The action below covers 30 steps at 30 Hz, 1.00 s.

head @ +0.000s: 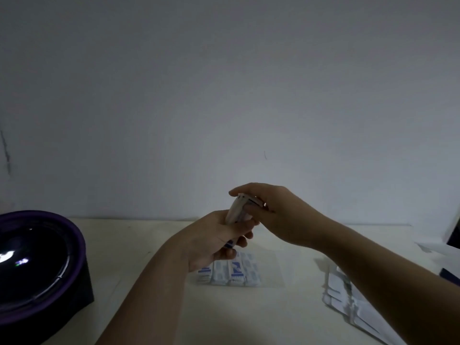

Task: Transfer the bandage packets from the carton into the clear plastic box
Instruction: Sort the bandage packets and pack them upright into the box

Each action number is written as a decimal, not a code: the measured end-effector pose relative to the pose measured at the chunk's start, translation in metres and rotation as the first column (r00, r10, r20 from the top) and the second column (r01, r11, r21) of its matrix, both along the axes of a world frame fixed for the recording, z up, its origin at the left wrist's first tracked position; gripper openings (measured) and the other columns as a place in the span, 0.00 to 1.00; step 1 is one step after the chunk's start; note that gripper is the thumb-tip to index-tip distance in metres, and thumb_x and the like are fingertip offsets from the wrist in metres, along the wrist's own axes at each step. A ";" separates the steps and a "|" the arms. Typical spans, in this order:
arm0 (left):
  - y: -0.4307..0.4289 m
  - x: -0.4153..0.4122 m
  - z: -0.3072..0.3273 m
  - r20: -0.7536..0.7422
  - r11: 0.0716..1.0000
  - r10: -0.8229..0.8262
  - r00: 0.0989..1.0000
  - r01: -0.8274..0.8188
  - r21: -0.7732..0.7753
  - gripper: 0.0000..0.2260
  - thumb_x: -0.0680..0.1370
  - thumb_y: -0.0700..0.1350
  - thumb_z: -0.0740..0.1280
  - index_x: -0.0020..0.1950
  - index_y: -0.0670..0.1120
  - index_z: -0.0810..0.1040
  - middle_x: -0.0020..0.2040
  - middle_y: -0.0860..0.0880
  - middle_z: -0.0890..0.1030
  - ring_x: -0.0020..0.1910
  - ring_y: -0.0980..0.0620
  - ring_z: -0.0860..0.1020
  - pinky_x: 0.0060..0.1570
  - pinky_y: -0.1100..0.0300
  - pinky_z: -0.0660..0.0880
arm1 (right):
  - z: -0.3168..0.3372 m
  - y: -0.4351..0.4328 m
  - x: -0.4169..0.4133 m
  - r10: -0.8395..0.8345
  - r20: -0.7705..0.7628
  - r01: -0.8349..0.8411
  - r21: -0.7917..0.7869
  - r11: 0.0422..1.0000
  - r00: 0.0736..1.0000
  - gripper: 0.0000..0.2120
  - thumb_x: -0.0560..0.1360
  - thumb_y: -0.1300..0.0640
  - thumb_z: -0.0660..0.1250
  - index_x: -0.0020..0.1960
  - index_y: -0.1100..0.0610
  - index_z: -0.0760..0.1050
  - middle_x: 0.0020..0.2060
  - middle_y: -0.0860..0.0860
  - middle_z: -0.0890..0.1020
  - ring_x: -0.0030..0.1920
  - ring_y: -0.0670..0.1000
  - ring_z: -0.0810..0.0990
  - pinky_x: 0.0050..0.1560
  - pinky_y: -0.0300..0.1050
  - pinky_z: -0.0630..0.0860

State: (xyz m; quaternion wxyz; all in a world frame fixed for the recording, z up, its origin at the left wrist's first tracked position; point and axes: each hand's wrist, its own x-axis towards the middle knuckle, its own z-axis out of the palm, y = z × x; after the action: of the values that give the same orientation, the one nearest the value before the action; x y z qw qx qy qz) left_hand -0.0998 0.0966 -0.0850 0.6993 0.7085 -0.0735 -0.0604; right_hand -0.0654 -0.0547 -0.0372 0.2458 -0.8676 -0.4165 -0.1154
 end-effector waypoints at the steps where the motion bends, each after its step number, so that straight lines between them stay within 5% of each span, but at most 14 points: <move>1: -0.001 0.000 0.001 0.015 1.000 0.006 1.000 -0.006 0.028 0.04 0.77 0.46 0.66 0.48 0.46 0.79 0.38 0.51 0.79 0.37 0.56 0.75 0.32 0.65 0.71 | 0.002 -0.002 -0.001 -0.014 0.025 0.014 0.004 1.000 1.000 0.17 0.80 0.60 0.57 0.67 0.48 0.70 0.56 0.44 0.78 0.43 0.32 0.73 0.45 0.20 0.69; 9: -0.011 -0.004 0.007 0.080 0.988 -0.038 0.996 0.025 0.153 0.04 0.77 0.45 0.67 0.45 0.45 0.77 0.30 0.52 0.72 0.28 0.59 0.69 0.29 0.67 0.67 | 0.017 -0.009 -0.015 0.042 0.115 -0.031 -0.093 0.995 0.993 0.17 0.79 0.61 0.59 0.65 0.46 0.72 0.54 0.42 0.70 0.52 0.42 0.74 0.46 0.24 0.73; 15: -0.012 -0.005 0.009 0.103 0.986 0.010 0.995 -0.027 0.166 0.06 0.76 0.49 0.67 0.46 0.47 0.79 0.34 0.54 0.81 0.34 0.60 0.78 0.37 0.63 0.74 | 0.024 -0.012 -0.014 0.074 0.195 -0.031 -0.212 0.977 0.978 0.14 0.79 0.62 0.60 0.61 0.51 0.76 0.54 0.47 0.75 0.50 0.45 0.78 0.48 0.33 0.77; 18: -0.013 -0.005 0.011 0.149 0.990 0.038 0.988 -0.057 0.126 0.07 0.78 0.48 0.64 0.41 0.50 0.79 0.34 0.51 0.78 0.34 0.57 0.74 0.36 0.62 0.72 | 0.026 -0.011 -0.012 0.060 0.218 -0.009 -0.227 0.974 0.974 0.13 0.79 0.61 0.59 0.61 0.52 0.76 0.51 0.47 0.76 0.46 0.44 0.79 0.46 0.33 0.76; 22: -0.015 -0.004 0.013 0.196 0.997 0.026 0.980 -0.040 0.071 0.08 0.80 0.45 0.61 0.45 0.44 0.78 0.34 0.49 0.70 0.32 0.55 0.66 0.30 0.65 0.66 | 0.031 -0.012 -0.008 0.040 -0.096 -0.038 0.018 0.999 0.995 0.15 0.78 0.59 0.62 0.63 0.48 0.71 0.43 0.42 0.77 0.35 0.38 0.77 0.36 0.29 0.73; 26: -0.018 0.000 0.011 0.227 0.997 0.074 0.971 -0.074 -0.012 0.04 0.79 0.41 0.63 0.45 0.44 0.75 0.32 0.50 0.68 0.28 0.58 0.66 0.27 0.66 0.64 | 0.022 -0.013 0.002 0.041 -0.351 0.021 0.171 0.985 0.936 0.06 0.74 0.59 0.68 0.50 0.52 0.78 0.39 0.46 0.81 0.33 0.42 0.74 0.35 0.34 0.72; 30: -0.022 0.003 0.012 0.249 0.992 0.125 0.960 -0.125 -0.016 0.01 0.78 0.41 0.65 0.49 0.46 0.75 0.32 0.53 0.73 0.29 0.58 0.70 0.29 0.65 0.68 | 0.010 -0.006 0.006 0.086 -0.354 0.022 0.291 0.956 0.931 0.03 0.74 0.60 0.68 0.43 0.54 0.79 0.31 0.47 0.79 0.31 0.43 0.72 0.33 0.34 0.70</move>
State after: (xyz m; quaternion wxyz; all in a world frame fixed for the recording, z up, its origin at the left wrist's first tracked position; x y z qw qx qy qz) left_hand -0.0965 0.0745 -0.0729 0.6869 0.7137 -0.1160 0.0734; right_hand -0.0596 -0.0610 -0.0267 0.4449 -0.8215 -0.3567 -0.0088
